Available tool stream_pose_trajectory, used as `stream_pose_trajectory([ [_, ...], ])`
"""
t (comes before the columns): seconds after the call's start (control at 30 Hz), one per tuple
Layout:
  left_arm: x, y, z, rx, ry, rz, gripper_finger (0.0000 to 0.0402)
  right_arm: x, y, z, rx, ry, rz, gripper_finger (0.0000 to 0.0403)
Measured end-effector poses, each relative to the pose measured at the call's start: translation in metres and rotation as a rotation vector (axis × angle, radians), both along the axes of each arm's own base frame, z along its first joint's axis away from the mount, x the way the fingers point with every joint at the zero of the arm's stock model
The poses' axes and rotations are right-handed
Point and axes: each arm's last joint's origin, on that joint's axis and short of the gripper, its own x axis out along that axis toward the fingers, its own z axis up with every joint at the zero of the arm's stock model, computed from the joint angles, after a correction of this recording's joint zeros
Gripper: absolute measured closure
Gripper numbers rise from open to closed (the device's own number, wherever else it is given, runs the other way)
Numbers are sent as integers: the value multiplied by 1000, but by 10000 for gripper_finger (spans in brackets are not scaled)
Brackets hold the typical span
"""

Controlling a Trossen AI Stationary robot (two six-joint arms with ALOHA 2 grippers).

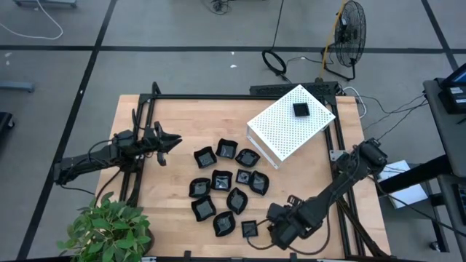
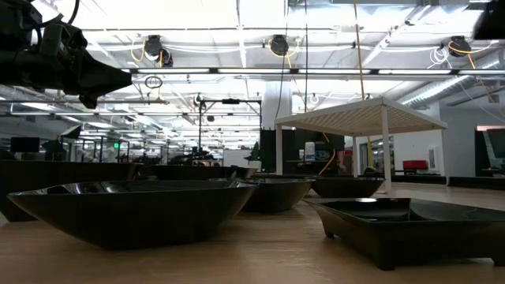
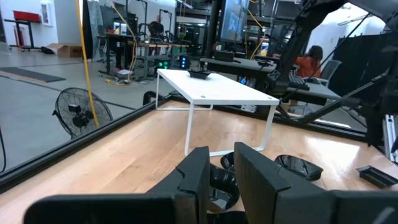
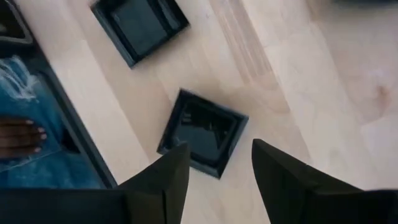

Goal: Pick & Place Mini shaped plates
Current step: Stack the black square plate on top of the black square plate on the shelf

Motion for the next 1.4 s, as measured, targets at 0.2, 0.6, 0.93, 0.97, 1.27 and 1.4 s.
stream_pose_trajectory([
  [0.2, 0, 0, 0, 0, 0, 0, 325, -2, 0, -18, -32, 42, -1, 241],
  [0.6, 0, 0, 0, 0, 0, 0, 325, -4, -2, -49, 62, 20, -16, 243],
  [0.93, 0, 0, 0, 0, 0, 0, 325, -10, -7, -67, 92, 25, -14, 266],
  [0.97, 0, 0, 0, 0, 0, 0, 325, -10, -7, -67, 95, 29, -13, 268],
  [1.27, 0, 0, 0, 0, 0, 0, 325, -10, -7, -67, 103, 45, -5, 296],
  [1.4, 0, 0, 0, 0, 0, 0, 325, -10, -7, -67, 103, 44, -1, 316],
])
